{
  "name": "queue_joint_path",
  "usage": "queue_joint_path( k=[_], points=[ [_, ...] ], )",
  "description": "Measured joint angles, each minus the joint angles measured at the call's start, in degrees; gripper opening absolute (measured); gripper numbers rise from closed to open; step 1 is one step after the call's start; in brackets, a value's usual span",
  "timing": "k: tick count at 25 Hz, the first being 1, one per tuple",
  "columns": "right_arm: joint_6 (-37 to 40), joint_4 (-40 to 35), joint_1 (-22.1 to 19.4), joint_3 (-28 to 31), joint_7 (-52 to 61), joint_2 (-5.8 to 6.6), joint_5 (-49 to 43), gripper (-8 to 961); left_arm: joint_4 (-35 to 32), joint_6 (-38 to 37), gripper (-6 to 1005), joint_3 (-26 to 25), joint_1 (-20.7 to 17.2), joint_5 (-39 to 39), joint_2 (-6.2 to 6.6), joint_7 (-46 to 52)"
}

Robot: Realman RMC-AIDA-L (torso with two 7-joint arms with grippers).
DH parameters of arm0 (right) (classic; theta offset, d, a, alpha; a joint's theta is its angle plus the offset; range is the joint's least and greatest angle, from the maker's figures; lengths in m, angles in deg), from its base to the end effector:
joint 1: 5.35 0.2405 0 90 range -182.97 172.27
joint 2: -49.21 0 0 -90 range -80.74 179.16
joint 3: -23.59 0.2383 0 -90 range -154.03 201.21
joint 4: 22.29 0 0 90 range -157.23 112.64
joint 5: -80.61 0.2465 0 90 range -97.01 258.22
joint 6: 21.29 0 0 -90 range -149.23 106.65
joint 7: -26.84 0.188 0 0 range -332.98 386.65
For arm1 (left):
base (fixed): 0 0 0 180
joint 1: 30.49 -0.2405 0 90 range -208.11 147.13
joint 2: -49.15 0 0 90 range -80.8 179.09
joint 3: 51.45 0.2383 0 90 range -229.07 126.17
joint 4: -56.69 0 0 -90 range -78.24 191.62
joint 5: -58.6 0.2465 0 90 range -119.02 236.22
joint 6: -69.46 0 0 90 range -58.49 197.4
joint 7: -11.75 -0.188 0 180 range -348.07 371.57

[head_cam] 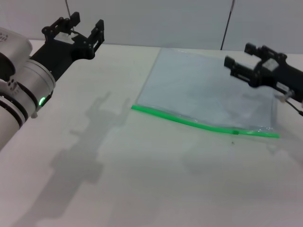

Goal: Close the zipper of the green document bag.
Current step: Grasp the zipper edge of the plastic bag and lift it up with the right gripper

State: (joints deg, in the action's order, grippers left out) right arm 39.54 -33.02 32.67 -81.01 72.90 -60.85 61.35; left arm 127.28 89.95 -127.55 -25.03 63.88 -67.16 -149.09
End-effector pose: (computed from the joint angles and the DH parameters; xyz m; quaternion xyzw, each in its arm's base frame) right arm 0.2521 0.4442 -0.0455 -0.8693 0.1941 0.2995 0.3420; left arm -0.1970 0.4273 0.0042 -0.7625 -0.1908 -0.2859 0.5482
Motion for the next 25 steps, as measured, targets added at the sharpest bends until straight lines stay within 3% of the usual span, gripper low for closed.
queue_joint_path(
  k=[8, 11, 15, 19, 25],
  points=[
    [5.1, 0.6, -1.7, 0.2, 2.0, 3.79, -10.1, 775, -2.5, -0.4, 586, 0.0, 1.9, 0.1, 0.05, 0.0],
    [5.4, 0.6, -1.8, 0.4, 2.1, 4.21, -12.0, 775, -3.1, -1.3, 586, 0.0, 2.4, 0.1, 0.09, 0.0],
    [3.9, 0.1, -1.8, 1.3, -0.5, 4.01, -12.0, 774, -4.0, -1.8, 586, 0.0, 3.2, 0.1, 0.11, 0.0],
    [-2.2, -1.6, -1.2, 4.2, -4.1, 2.65, -11.9, 774, -4.2, -2.3, 586, 0.1, 3.7, 0.1, 0.12, 0.0],
    [-15.8, -14.8, -5.4, 5.1, -7.4, 1.17, -12.2, 773, -4.8, -3.2, 587, 0.1, 4.3, -0.1, 0.12, 0.1]
  ],
)
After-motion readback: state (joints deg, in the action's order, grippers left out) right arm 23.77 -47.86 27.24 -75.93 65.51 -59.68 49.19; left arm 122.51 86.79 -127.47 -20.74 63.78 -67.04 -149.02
